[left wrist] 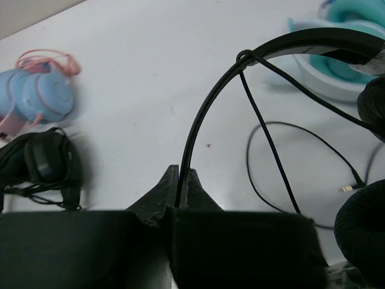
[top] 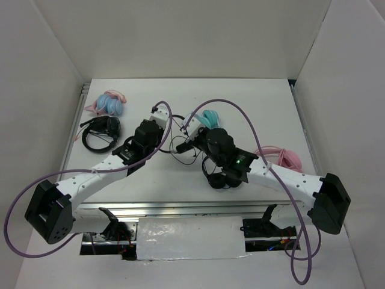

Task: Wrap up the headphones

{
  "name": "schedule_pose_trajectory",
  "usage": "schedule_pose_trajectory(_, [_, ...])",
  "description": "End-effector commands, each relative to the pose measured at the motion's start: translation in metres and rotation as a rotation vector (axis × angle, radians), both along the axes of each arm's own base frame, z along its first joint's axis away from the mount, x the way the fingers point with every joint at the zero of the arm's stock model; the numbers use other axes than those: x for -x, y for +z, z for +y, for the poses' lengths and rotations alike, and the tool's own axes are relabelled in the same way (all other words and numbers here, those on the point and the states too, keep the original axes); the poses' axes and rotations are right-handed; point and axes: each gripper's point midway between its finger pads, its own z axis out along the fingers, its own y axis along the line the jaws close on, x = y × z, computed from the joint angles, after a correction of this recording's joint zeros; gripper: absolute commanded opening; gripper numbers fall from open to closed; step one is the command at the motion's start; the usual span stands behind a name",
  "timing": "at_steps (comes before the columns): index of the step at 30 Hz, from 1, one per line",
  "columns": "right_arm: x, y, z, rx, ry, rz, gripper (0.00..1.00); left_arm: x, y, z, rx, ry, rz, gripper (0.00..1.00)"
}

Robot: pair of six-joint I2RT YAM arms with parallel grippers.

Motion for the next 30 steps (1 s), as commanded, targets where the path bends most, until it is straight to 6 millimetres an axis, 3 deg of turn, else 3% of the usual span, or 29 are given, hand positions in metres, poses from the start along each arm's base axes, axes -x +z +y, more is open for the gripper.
schedule_pose_trajectory(1, [-0.024, 0.054, -0.001, -0.059, -0.043, -0.198, 0.04, 0.016, 0.014, -0.039, -0.024, -0.294, -0.045, 0.00])
schedule_pose_trajectory(9, [-0.047, 0.037, 0.002, -0.085, -0.021, -0.139, 0.07, 0.058, 0.006, -0.071, -0.047, -0.613, -0.025, 0.00])
schedule_pose_trajectory(16, [-0.058, 0.043, -0.002, -0.190, 0.064, -0.087, 0.17, 0.080, 0.008, -0.089, -0.007, -0.746, -0.045, 0.00])
schedule_pose_trajectory(18, [-0.065, 0.038, -0.007, -0.195, 0.084, -0.062, 0.18, 0.084, 0.015, -0.089, 0.000, -0.753, -0.069, 0.00])
schedule_pose_trajectory(22, [-0.068, 0.024, -0.011, -0.208, 0.108, -0.003, 0.08, 0.089, 0.028, -0.082, 0.029, -0.731, -0.122, 0.00])
schedule_pose_trajectory(30, [-0.075, 0.002, -0.015, -0.240, 0.133, 0.062, 0.07, 0.114, 0.066, -0.081, 0.095, -0.805, -0.229, 0.00])
